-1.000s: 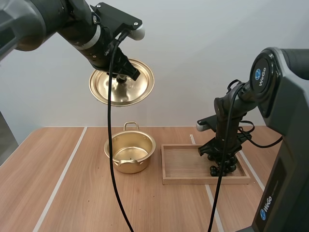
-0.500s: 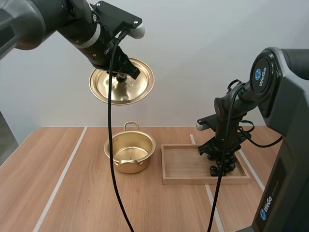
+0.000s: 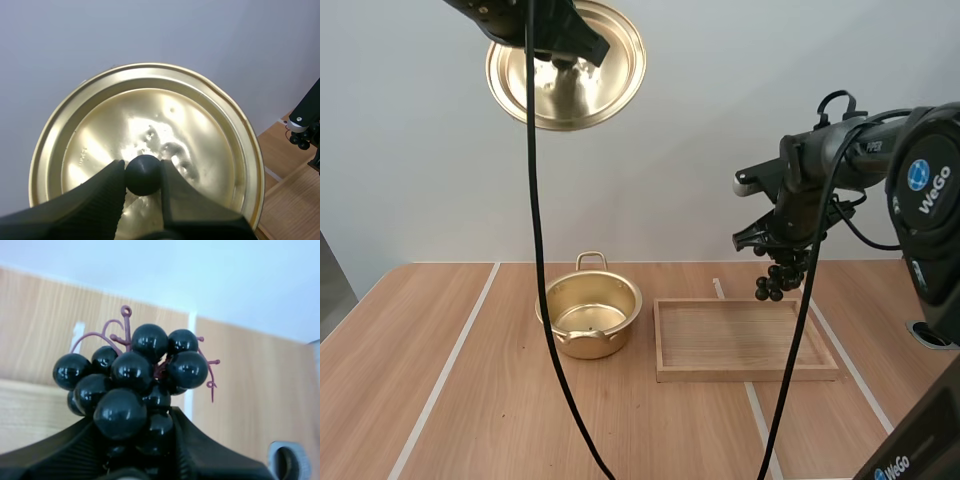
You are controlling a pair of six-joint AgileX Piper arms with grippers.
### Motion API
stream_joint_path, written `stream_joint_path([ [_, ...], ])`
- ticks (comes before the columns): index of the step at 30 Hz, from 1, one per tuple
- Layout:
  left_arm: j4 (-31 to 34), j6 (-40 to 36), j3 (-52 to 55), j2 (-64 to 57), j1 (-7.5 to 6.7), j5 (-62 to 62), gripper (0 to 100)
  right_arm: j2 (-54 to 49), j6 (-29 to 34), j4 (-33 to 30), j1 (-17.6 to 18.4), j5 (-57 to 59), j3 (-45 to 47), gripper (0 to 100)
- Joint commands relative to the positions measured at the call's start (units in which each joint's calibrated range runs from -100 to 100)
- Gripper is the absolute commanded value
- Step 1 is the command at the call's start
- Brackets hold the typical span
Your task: Open the pot, put the grape inside, and close it
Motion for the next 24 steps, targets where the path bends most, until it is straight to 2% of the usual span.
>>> stream_joint_path([
  [1,-1.31,-0.29,-3.10,-3.41,-0.27,-2.14,0,-2.94,-0.21,0.72,-0.20,2.38,-3.35,0],
  [6,-1.31,-0.29,-5.28,-7.12,-0.27,-2.68,0,-5.18,-2.37,5.27,-0.20,3.04,-7.06,0],
  [12,-1.31,-0.29,-5.85,-11.27,-0.27,-2.68,0,-5.43,-14.92,26.94,-0.12,4.24,-9.40,0],
  [14,-1.31,-0.29,-5.85,-12.03,-0.27,-2.68,0,-5.43,-18.02,31.30,0.44,4.97,-9.40,0],
  [24,-1.97,-2.08,-6.01,-13.10,-0.27,-2.51,0,-5.43,-18.62,31.95,8.52,3.49,-9.40,0],
])
